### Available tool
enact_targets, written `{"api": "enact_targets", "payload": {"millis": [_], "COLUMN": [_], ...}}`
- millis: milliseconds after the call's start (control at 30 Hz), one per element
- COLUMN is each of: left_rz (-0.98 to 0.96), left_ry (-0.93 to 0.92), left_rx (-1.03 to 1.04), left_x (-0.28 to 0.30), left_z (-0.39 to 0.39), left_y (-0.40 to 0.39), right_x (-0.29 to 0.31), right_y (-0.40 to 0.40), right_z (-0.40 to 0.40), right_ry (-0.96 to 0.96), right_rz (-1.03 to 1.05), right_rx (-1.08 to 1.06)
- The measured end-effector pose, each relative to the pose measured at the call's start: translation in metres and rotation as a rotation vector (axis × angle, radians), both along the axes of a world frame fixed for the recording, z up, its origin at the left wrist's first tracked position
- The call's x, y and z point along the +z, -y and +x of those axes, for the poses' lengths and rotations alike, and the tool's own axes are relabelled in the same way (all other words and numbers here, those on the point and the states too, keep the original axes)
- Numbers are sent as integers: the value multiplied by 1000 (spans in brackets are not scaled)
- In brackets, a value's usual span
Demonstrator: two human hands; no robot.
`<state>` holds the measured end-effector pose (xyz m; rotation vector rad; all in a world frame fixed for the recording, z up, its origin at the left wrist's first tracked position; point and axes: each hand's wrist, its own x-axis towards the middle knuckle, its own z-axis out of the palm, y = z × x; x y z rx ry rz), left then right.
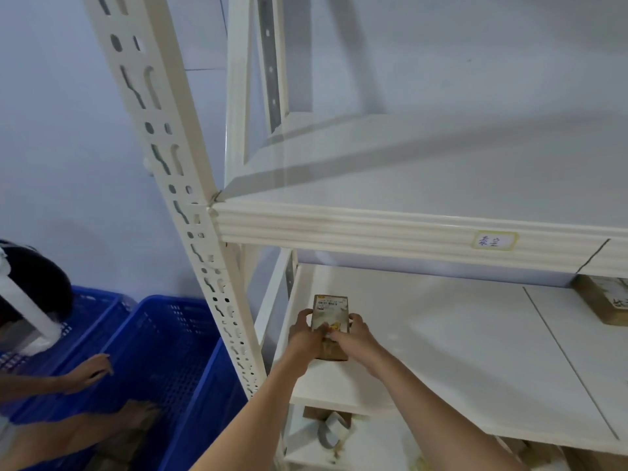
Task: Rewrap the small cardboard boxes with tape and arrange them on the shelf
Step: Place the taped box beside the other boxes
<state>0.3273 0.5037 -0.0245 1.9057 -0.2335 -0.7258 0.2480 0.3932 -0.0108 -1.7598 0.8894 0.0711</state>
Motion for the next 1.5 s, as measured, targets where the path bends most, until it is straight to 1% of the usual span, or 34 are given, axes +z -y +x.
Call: {"api": "enact_targets", "payload": {"millis": [133,233,267,367,467,567,633,733,833,933,1000,1133,1233,1367,1500], "left_rz": [67,118,148,247,335,389,405,389,353,428,466,523,554,566,539], "left_ry": [52,131,165,281,370,472,540,593,616,689,734,750,723,688,588], "left_rx": [4,16,-5,-110,-235,-355,-391,-377,-327,-345,-319,-260,-262,-255,-275], "left_x": [-12,-19,-19,-22,-26,-30,-32,-40,-45,-53,-58,-59,-60,-59,-55], "left_z": [11,19,21,29,36,38,37,38,41,48,59,80,95,114,126], "left_y": [3,7,9,14,16,16,14,14,19,24,30,43,52,59,63], "right_x": [-10,-17,-20,-32,-36,-37,-40,-44,-48,-59,-65,-73,-77,-73,-75], "right_y": [-1,1,1,4,4,5,7,12,18,16,17,32,43,51,58], "right_z": [6,13,15,24,33,43,49,58,70,84,92,113,134,152,168], "right_ry": [6,16,3,-60,-60,-104,-99,-127,-156,-147,-139,-143,-131,-157,-194], "right_rz": [-32,-91,-113,-326,-472,-538,-547,-609,-671,-690,-723,-772,-797,-812,-767], "right_rx": [142,207,221,169,146,160,175,252,271,275,339,442,499,512,511]}}
